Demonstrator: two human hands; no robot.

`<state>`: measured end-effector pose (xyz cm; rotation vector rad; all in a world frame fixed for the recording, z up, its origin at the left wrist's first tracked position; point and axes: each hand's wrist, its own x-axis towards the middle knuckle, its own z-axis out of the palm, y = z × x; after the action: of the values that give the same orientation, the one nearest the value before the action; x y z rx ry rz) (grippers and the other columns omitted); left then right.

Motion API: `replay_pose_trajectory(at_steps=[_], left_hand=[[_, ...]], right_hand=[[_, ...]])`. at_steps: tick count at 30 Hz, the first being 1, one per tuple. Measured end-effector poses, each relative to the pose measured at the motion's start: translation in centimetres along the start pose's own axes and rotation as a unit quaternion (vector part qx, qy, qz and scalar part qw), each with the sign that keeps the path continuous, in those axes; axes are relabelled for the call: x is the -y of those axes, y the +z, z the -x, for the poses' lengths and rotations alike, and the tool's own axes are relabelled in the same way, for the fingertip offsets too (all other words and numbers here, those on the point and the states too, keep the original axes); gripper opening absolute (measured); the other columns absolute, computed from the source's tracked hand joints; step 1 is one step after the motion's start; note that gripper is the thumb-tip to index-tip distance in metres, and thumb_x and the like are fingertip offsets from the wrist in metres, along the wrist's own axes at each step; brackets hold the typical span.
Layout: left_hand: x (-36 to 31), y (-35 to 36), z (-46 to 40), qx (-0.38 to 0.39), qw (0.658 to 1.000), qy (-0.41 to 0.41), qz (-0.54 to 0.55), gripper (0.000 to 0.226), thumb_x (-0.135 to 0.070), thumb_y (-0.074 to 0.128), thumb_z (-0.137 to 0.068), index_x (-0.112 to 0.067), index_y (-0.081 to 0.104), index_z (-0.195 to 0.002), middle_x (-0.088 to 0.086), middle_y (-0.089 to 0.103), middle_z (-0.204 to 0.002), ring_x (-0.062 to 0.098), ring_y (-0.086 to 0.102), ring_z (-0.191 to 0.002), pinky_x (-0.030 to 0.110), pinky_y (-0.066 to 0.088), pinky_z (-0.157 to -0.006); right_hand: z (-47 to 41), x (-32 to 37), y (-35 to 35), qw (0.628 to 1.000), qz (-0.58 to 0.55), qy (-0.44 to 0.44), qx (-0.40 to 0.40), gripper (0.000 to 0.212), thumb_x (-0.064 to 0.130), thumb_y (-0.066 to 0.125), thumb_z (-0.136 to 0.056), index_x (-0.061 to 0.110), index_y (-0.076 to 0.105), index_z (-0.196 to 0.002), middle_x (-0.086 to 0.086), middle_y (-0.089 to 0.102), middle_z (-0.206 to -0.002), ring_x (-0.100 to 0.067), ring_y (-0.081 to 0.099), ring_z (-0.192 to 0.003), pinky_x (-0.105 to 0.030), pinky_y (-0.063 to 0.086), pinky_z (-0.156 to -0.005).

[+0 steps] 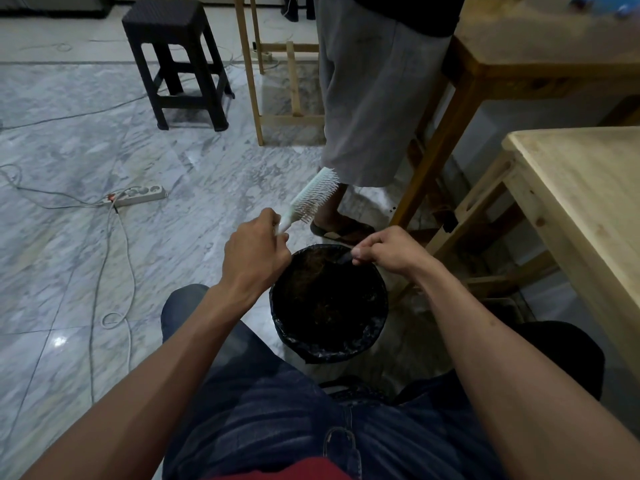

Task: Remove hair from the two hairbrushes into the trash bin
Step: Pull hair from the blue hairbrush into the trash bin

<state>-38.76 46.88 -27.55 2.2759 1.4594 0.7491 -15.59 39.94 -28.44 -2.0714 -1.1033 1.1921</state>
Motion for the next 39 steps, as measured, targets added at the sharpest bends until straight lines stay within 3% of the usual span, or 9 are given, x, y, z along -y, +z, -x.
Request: replay_pose_trajectory(at_steps=[4,7,13,18,23,28,32,36,39], left_hand=[[-0.6,0.7,0.4,0.019,1.000,0.020,-0.002,0.019,-0.017,0.064,-0.089,-0.008,0.060,-0.104,0.010,0.068,-0.079,0.031,0.056,-0.065,0.036,0.040,-0.055],[-1.2,0.7,0.7,0.027,0.999,0.038,0.000,0.019,-0.019,0.065,-0.087,-0.010,0.060,-0.104,0.009,0.068,-0.081,0.034,0.059,-0.068,0.038,0.045,-0.057],[-1.0,0.3,0.5,0.011,1.000,0.024,-0.001,0.018,-0.017,0.062,-0.088,-0.008,0.059,-0.104,0.011,0.067,-0.082,0.035,0.058,-0.071,0.038,0.042,-0.058],[0.3,-0.4,0.1,-0.017,0.999,-0.026,-0.010,0.017,-0.017,0.059,-0.090,-0.007,0.059,-0.104,0.010,0.066,-0.081,0.031,0.054,-0.066,0.038,0.041,-0.058],[-0.2,0.0,0.2,-0.001,1.000,-0.002,-0.005,0.017,-0.017,0.061,-0.090,-0.008,0.059,-0.103,0.009,0.067,-0.079,0.032,0.058,-0.066,0.039,0.045,-0.057],[-1.2,0.9,0.6,0.019,1.000,0.019,0.004,0.022,-0.017,0.063,-0.089,-0.007,0.060,-0.109,0.011,0.070,-0.084,0.033,0.061,-0.071,0.039,0.046,-0.059],[-1.4,0.7,0.4,0.025,0.999,0.006,0.032,0.030,-0.015,0.065,-0.088,-0.005,0.059,-0.116,0.015,0.072,-0.092,0.035,0.065,-0.077,0.045,0.053,-0.067],[-0.9,0.4,0.0,0.027,0.998,-0.015,0.051,0.030,-0.014,0.067,-0.087,-0.002,0.059,-0.112,0.017,0.070,-0.092,0.034,0.063,-0.076,0.046,0.053,-0.068],[-0.6,0.5,0.0,0.012,0.998,-0.021,0.064,0.020,-0.014,0.066,-0.087,-0.003,0.060,-0.103,0.014,0.068,-0.079,0.029,0.058,-0.064,0.044,0.050,-0.058]], right_hand=[[-0.1,1.4,0.7,0.997,-0.037,-0.026,0.066,0.064,0.030,0.077,-0.088,0.022,0.055,-0.148,0.006,0.060,-0.136,-0.010,0.058,-0.121,-0.027,0.044,-0.102],[-0.5,2.1,1.3,0.993,-0.075,-0.054,0.067,0.086,0.063,0.083,-0.071,0.026,0.058,-0.144,0.008,0.064,-0.137,-0.012,0.062,-0.124,-0.036,0.048,-0.107],[-0.7,1.1,1.7,0.987,-0.104,-0.123,-0.001,0.018,0.029,0.076,-0.092,0.013,0.083,-0.089,-0.003,0.079,-0.082,-0.005,0.063,-0.069,-0.024,0.049,-0.071],[0.0,0.0,0.2,0.996,-0.030,-0.085,-0.002,0.013,0.021,0.075,-0.093,0.013,0.084,-0.088,0.007,0.077,-0.075,0.006,0.066,-0.060,-0.006,0.044,-0.057],[0.2,0.7,0.3,0.996,-0.033,-0.076,0.038,0.027,0.026,0.073,-0.094,0.023,0.077,-0.121,0.011,0.074,-0.111,0.005,0.068,-0.088,-0.003,0.046,-0.064],[0.0,2.3,1.4,0.985,-0.149,-0.072,0.046,0.054,0.065,0.076,-0.078,0.024,0.079,-0.113,0.003,0.080,-0.109,-0.014,0.074,-0.107,-0.043,0.056,-0.101],[-0.6,1.9,1.6,0.978,-0.181,-0.099,-0.016,0.011,0.026,0.080,-0.089,0.015,0.082,-0.087,-0.006,0.080,-0.085,-0.020,0.072,-0.083,-0.044,0.058,-0.090],[-0.4,0.8,0.6,0.988,-0.127,-0.075,-0.042,0.012,0.013,0.075,-0.093,0.011,0.079,-0.082,0.004,0.072,-0.064,-0.004,0.065,-0.061,-0.017,0.053,-0.062],[-0.4,-0.4,0.1,0.997,-0.048,-0.042,-0.047,0.013,0.020,0.073,-0.095,0.012,0.082,-0.089,0.004,0.076,-0.074,-0.004,0.067,-0.069,-0.020,0.049,-0.067]])
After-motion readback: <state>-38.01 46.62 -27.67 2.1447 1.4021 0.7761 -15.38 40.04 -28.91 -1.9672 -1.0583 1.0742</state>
